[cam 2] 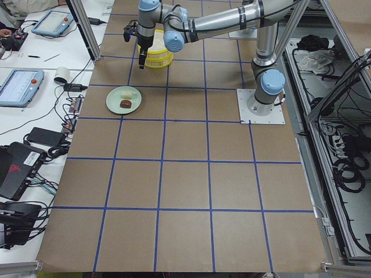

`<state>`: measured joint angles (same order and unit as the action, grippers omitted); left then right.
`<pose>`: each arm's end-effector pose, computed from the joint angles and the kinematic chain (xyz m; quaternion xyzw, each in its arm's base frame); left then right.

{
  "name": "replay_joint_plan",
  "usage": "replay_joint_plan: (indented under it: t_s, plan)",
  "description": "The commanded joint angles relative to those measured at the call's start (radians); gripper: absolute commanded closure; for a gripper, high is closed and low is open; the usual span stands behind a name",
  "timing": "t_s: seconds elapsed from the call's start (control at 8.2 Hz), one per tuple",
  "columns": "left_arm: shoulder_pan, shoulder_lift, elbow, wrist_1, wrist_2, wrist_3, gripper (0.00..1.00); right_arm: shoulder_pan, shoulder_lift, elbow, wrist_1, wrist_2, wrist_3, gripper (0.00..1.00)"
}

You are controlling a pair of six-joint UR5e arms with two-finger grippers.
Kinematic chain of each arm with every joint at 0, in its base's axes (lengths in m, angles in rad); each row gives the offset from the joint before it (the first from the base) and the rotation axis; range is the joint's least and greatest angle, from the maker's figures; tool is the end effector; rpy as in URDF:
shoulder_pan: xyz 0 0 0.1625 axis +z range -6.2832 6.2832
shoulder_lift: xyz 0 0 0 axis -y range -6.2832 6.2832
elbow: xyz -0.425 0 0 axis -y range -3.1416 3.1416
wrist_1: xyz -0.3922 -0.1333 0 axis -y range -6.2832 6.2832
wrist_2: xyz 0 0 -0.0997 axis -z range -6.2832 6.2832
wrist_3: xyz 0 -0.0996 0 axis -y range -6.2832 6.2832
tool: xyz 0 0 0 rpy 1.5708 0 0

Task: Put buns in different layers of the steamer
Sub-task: 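Reach the left gripper to the plate while the right reaches the steamer rim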

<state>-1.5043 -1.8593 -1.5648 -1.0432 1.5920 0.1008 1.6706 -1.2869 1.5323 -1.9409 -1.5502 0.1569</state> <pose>-0.0898 -0.6258 0.3882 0.0157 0.9923 -0.1209 0.0207 0.1955 -0.5943 0.3888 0.0278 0.9976 -0.0605 0.0182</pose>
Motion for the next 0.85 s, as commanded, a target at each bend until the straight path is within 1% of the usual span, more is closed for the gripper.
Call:
replay_joint_plan:
  t_s: [0.0,0.12,0.24,0.37,0.49,0.61,0.73]
  plan:
    - [0.013,-0.176,0.0,0.235,-0.001,0.005,0.0,0.033,0.122,0.002,-0.133,0.006,0.032,0.01]
    - [0.027,-0.228,0.002,0.277,0.0,0.052,0.0,0.035,0.147,0.006,-0.144,0.005,0.033,0.01]
    - [0.051,-0.279,0.008,0.304,-0.003,0.089,0.0,0.037,0.158,0.012,-0.144,0.012,0.036,0.04]
    - [0.067,-0.329,0.017,0.334,-0.035,0.097,0.0,0.037,0.178,0.014,-0.145,0.08,0.036,0.06]
    - [0.067,-0.372,0.031,0.392,-0.047,0.097,0.0,0.037,0.193,0.014,-0.151,0.097,0.035,0.22]
    - [0.067,-0.395,0.06,0.414,-0.058,0.097,0.0,0.037,0.198,0.014,-0.151,0.076,0.032,0.32]
    - [0.067,-0.399,0.087,0.414,-0.09,0.103,0.0,0.037,0.198,0.014,-0.148,0.044,0.032,0.53]
